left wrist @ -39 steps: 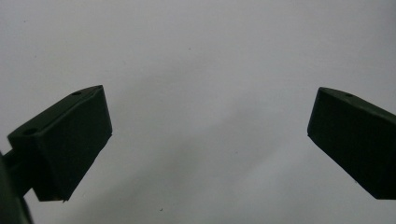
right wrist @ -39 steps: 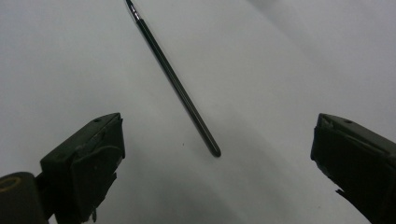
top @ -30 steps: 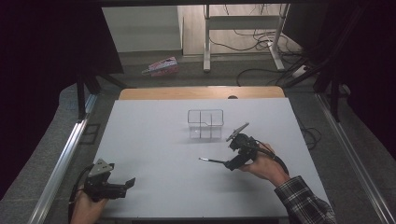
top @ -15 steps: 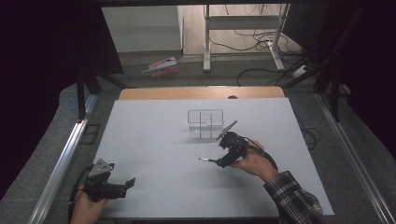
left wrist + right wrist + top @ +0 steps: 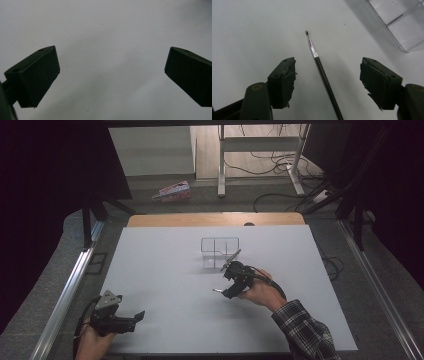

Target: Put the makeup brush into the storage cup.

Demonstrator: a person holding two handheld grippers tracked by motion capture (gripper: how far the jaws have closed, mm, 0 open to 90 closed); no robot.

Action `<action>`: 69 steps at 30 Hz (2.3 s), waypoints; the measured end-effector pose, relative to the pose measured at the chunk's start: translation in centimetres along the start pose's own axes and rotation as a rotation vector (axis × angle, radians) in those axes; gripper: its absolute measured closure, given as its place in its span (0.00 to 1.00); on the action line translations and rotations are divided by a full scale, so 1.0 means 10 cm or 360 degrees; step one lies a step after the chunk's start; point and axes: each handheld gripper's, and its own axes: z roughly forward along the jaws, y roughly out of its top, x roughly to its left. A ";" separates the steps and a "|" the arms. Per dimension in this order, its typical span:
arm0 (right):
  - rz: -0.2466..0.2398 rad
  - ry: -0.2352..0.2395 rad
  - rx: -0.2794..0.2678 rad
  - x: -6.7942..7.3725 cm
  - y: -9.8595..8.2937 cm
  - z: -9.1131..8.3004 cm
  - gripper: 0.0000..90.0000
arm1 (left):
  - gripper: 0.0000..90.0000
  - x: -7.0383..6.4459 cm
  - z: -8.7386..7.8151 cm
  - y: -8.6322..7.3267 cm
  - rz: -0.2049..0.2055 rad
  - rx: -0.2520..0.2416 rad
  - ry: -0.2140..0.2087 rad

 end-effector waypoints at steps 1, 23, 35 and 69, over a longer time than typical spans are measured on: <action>-0.0002 0.0002 -0.0003 0.00 0.01 0.01 0.34 | 0.00 0.00 0.00 0.00 0.0001 0.0001 0.0000; -0.0093 0.0034 0.0118 -0.02 -0.08 0.20 0.53 | 0.00 0.00 0.01 0.00 0.0004 0.0012 0.0003; -0.0152 0.0057 0.0211 0.02 -0.04 0.18 0.95 | 0.01 0.00 0.00 0.00 -0.0032 0.0038 -0.0006; 0.0165 0.0144 -0.0392 -0.10 -0.49 -0.35 0.95 | 0.02 0.06 -0.07 0.02 -0.0178 -0.0128 -0.0223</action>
